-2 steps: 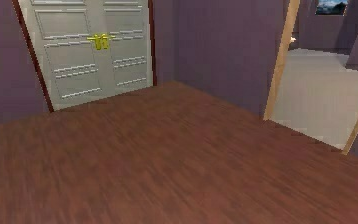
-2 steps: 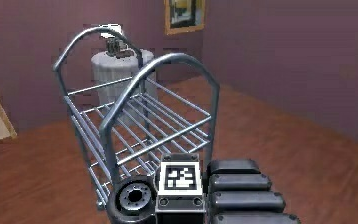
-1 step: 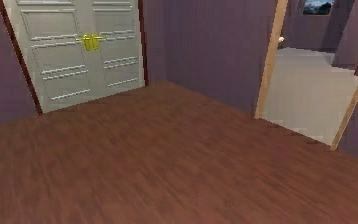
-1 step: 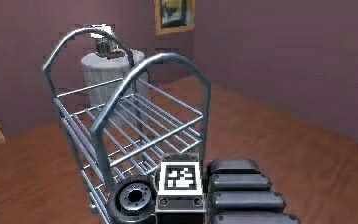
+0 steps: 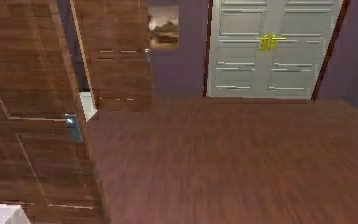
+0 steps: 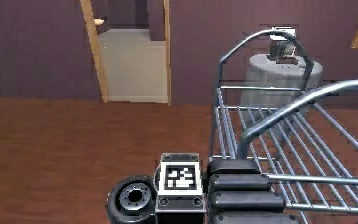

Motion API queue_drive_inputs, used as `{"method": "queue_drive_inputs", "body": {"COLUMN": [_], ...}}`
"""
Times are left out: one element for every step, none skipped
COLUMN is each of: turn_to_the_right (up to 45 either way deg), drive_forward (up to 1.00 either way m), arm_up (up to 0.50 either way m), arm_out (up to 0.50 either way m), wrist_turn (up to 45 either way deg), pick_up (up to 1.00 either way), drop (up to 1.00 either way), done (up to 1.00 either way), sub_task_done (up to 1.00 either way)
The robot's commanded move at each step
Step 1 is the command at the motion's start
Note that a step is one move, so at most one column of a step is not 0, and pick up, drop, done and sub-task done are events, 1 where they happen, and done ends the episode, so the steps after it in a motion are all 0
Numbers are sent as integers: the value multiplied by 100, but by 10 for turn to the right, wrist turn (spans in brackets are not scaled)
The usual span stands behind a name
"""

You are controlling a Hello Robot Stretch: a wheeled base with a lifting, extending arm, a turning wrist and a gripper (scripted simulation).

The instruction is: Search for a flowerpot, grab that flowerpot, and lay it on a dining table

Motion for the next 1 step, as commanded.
{"method": "queue_drive_inputs", "body": {"turn_to_the_right": [-450], "drive_forward": [0], "arm_up": [0], "arm_out": [0], "wrist_turn": [0], "pick_up": [0], "drop": [0], "done": [0], "sub_task_done": [0]}}
